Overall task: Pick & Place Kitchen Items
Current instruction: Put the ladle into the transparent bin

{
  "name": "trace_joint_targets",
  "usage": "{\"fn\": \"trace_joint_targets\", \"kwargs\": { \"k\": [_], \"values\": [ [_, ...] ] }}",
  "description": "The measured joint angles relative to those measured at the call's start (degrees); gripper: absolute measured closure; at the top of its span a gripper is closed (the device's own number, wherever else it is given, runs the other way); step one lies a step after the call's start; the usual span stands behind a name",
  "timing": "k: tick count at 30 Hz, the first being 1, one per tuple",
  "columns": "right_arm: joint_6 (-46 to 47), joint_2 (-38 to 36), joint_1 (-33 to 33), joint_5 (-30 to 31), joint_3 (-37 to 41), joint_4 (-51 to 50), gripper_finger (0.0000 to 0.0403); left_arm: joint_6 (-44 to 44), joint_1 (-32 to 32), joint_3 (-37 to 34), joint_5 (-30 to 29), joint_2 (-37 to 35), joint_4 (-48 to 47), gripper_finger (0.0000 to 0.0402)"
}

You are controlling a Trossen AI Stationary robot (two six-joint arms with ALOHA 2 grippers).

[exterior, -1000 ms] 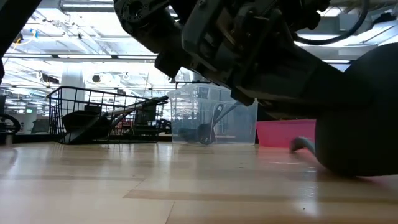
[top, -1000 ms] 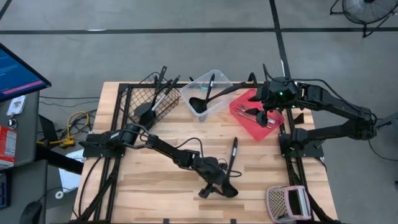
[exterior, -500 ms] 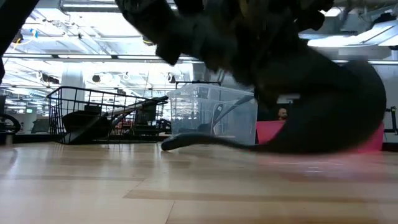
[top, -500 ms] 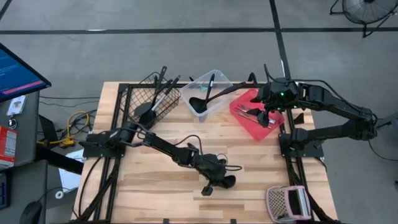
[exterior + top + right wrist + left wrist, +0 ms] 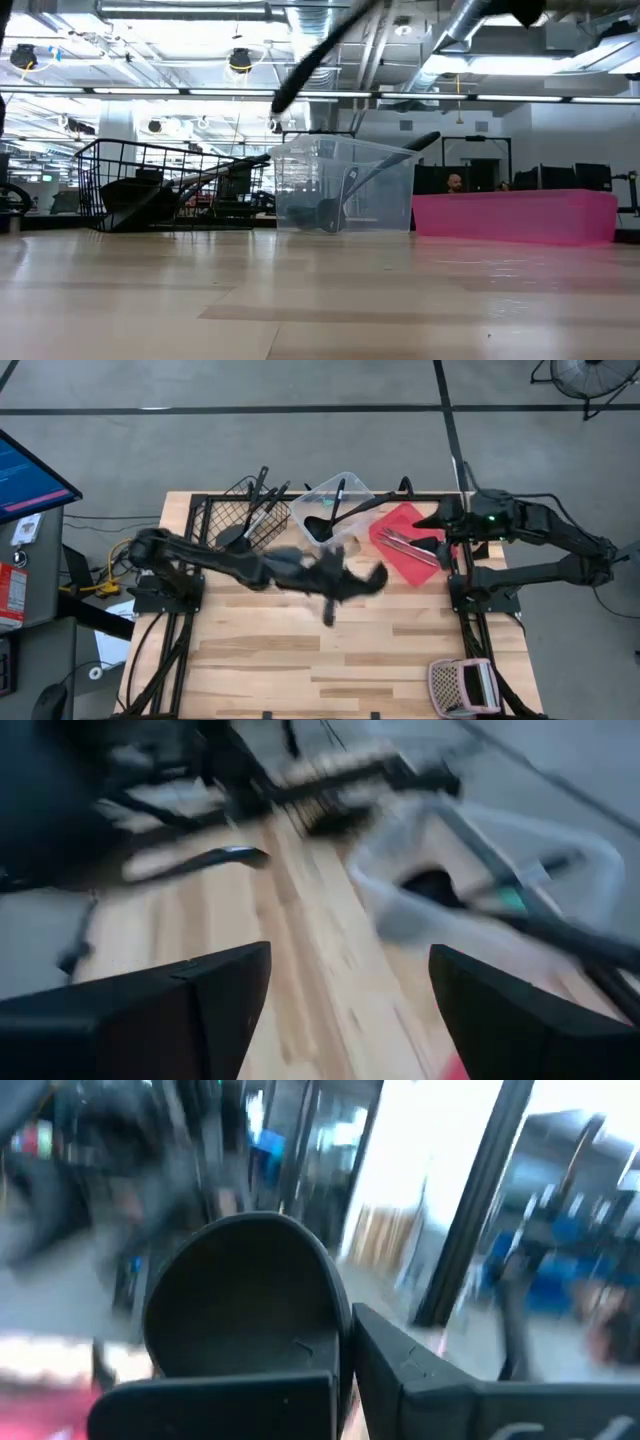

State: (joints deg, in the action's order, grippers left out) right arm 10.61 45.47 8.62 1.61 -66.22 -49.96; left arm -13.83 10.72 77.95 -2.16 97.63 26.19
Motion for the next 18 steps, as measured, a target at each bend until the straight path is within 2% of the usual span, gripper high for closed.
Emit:
{"fn": "trace_joint_targets", "kwargs": {
  "k": [4, 8, 12, 18],
  "values": [
    [-0.5, -0.6, -4.1, 0.0, 1.9, 10.2, 0.0133, -0.5, -0.5, 0.0, 0.1, -7.3, 5.4, 0.0401],
    [-2.5, 2.2, -7.7, 1.9, 3.0, 20.7, 0.0133, -0.2, -0.5, 0.0, 0.0, -11.8, 11.3, 0.0401],
    [-6.8, 8.0, -10.2, 4.5, 3.5, 31.5, 0.0133, -0.2, -0.1, 0.0, -0.5, -12.7, 17.8, 0.0401],
    [-11.0, 17.3, -11.3, 4.6, 3.5, 45.1, 0.0131, -0.4, 0.7, 0.0, -1.0, -12.7, 24.0, 0.0401]
  ]
}}
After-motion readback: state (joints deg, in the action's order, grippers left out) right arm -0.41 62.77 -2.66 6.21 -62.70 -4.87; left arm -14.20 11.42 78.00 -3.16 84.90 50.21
